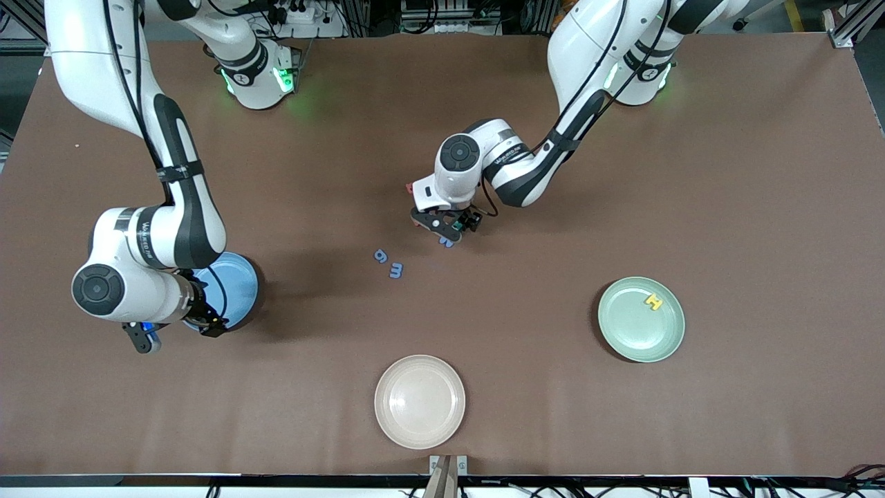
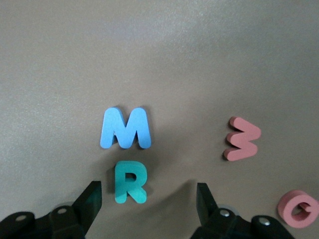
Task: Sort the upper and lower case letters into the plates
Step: 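Drop the u on the blue plate while the left gripper grasps the teal R, then carry the R to the green plate while the right gripper grasps the blue e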
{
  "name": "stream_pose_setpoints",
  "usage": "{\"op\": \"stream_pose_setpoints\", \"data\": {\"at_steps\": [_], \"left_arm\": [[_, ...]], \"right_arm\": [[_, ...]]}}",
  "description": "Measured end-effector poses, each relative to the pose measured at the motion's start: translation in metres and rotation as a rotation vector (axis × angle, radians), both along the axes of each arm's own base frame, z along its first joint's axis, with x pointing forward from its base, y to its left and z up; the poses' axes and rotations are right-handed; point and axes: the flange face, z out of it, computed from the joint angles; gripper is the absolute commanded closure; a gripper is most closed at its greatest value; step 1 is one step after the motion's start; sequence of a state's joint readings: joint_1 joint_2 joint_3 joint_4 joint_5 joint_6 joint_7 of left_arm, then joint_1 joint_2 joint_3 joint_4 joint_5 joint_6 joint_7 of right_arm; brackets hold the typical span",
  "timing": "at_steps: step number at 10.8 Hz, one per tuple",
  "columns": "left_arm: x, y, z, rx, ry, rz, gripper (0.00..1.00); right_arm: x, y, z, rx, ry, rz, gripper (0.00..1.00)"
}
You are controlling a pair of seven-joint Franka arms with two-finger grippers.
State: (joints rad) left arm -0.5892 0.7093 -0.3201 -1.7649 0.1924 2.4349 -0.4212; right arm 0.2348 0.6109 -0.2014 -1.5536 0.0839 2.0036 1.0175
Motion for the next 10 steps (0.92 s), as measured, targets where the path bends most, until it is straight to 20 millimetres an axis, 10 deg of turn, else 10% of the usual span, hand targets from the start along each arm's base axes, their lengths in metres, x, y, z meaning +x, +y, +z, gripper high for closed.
{"op": "stream_pose_setpoints", "data": {"at_steps": [6, 8, 10], "left_arm": [[0.000, 0.005, -0.005, 0.021, -0.015, -0.025, 0.45], [0.001, 0.007, -0.006, 0.027, -0.021, -0.031, 0.89], [0.005, 0.008, -0.002, 0.030, -0.038, -0.043, 1.00]], "right_arm": [[0.000, 0.093, 0.011, 0.136, -0.076, 0.049, 0.00], [-0.004, 0.127, 0.014, 0.158, -0.096, 0.084, 0.00], [-0.009, 0.162, 0.011, 0.163, -0.133, 0.135, 0.00]]}}
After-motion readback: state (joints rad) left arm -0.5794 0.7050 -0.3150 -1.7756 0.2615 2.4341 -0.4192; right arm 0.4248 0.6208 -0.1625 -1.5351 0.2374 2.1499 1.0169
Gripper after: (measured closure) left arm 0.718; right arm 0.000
